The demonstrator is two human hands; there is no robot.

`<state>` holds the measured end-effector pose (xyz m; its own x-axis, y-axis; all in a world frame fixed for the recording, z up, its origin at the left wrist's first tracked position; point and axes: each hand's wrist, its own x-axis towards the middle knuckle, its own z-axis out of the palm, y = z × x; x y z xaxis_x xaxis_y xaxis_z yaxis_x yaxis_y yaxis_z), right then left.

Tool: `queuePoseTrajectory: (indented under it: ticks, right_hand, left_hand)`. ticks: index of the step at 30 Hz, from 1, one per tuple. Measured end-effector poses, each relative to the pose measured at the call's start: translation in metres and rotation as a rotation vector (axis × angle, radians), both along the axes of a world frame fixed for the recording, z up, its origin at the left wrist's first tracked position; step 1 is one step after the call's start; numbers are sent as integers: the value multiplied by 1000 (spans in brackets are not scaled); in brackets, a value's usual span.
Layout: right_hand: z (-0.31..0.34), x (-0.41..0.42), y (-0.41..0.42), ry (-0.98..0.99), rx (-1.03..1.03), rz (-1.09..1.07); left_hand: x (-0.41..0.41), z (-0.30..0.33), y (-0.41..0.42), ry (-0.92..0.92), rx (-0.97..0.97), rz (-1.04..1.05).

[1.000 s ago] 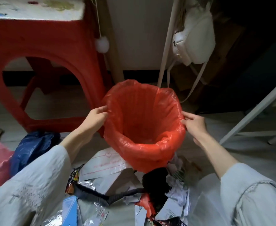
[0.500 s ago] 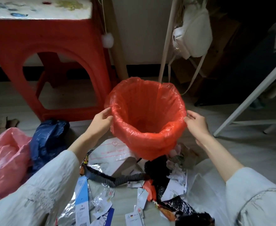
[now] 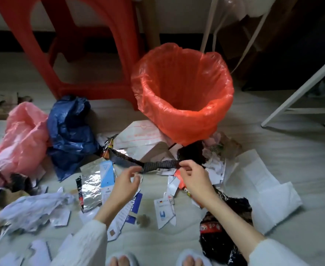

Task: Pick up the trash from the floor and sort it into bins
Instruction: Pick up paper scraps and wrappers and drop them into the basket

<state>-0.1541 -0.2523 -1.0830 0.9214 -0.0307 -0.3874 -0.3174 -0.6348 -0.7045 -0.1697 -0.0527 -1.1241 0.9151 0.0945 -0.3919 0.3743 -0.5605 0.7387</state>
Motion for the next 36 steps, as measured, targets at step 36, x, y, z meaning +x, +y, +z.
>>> queuePoseTrajectory:
  ticks: [36]
  right_hand:
    - [-120, -48, 32, -24, -604, 696]
  left_hand:
    - [-31, -92, 18, -263, 810, -537]
